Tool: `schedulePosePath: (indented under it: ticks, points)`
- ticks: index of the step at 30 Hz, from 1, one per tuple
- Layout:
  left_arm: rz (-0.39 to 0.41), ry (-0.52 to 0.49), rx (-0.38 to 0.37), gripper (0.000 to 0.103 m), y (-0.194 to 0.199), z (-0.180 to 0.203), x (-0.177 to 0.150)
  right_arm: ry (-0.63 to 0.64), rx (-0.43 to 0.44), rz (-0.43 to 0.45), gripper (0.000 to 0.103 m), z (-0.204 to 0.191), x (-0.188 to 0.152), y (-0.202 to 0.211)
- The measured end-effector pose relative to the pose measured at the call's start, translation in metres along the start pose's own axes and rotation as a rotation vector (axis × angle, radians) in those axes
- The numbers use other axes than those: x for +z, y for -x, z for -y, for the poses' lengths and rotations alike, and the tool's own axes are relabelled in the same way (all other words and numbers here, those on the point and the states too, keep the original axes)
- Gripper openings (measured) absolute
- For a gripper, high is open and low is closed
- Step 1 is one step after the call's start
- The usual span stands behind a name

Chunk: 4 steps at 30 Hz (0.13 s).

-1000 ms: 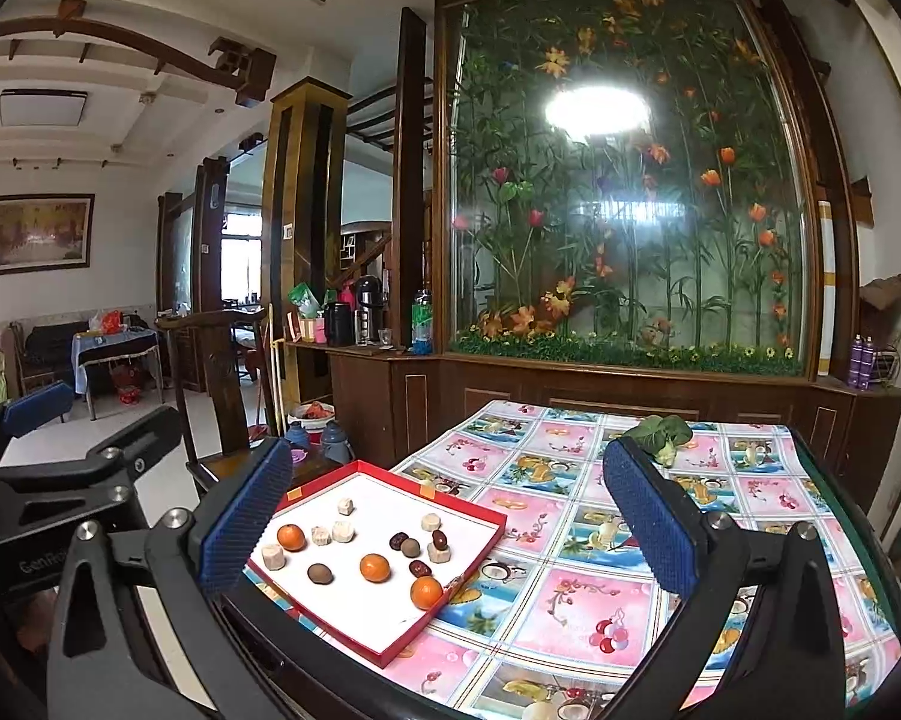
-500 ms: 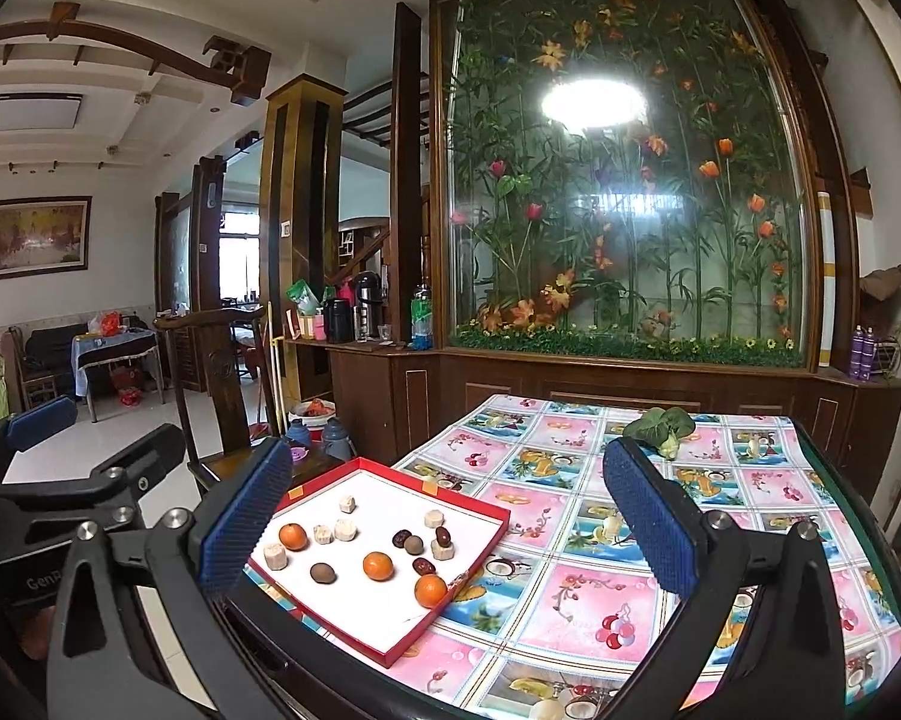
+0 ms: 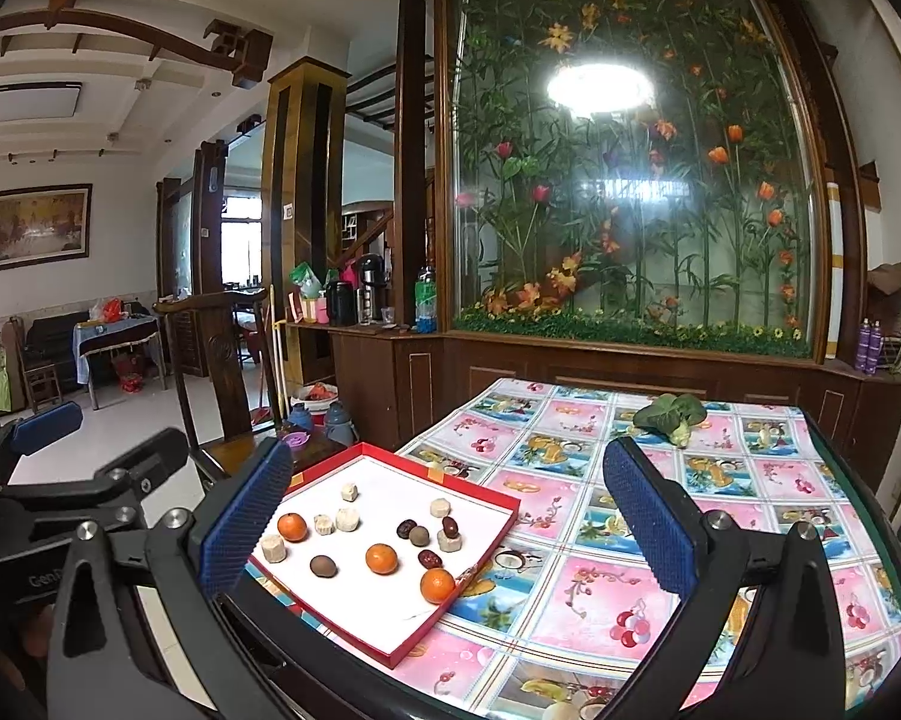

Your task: Organize fruits

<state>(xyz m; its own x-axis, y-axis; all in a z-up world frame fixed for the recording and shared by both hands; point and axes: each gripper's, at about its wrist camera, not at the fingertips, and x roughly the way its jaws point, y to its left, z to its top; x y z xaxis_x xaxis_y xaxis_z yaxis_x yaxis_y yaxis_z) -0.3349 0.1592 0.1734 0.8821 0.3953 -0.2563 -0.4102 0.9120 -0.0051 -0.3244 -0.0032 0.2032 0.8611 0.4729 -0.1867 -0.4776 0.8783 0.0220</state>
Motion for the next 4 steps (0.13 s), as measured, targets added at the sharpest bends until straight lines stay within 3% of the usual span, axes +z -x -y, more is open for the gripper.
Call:
schedulePosePath:
  ticks: [4]
  points:
    - [0.008,-0.007,-0.015,0.103,-0.01,0.009,0.003,-0.023,-0.019,-0.014,0.103,0.012,0.0,-0.012]
